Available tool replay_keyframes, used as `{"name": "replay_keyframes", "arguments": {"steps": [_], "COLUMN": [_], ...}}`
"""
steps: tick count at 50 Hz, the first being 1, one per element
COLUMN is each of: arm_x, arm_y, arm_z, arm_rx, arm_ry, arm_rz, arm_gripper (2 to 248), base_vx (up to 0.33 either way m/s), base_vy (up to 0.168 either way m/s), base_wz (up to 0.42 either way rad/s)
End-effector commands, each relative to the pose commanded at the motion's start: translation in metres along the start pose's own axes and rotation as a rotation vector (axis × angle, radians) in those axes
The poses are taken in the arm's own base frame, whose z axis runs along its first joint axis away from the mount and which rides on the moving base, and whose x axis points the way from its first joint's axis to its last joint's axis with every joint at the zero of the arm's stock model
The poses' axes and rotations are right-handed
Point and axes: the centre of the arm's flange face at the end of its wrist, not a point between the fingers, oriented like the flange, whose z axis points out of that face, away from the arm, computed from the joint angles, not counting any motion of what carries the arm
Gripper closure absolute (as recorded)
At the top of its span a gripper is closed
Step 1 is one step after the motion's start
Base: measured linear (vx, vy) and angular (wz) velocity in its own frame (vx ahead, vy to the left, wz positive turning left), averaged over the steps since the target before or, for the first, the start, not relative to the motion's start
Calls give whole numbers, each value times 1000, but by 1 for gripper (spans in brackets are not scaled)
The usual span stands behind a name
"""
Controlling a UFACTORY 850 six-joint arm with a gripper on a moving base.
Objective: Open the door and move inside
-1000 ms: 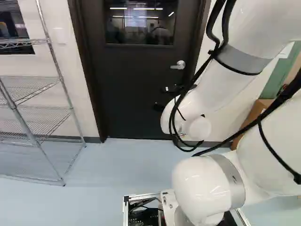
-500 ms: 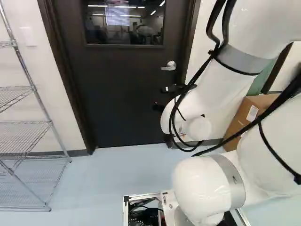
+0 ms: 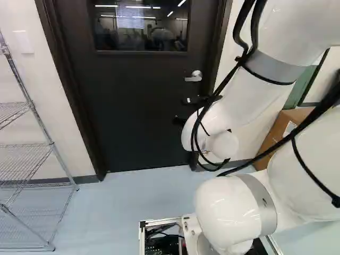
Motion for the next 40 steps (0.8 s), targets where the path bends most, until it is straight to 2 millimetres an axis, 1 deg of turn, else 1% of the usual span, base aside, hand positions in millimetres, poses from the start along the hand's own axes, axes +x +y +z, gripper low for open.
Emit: {"name": "replay_keyframes", "arguments": {"steps": [19, 40], "arm_x": [0, 0], "arm_y": [0, 0], "arm_z": [0, 0], "arm_rx": [0, 0], "arm_ry": [0, 0], "arm_rz": [0, 0], "arm_gripper": [3, 3], "base_vx": [87, 43], "base_vy": [46, 36], "base_wz": [-16, -9]}}
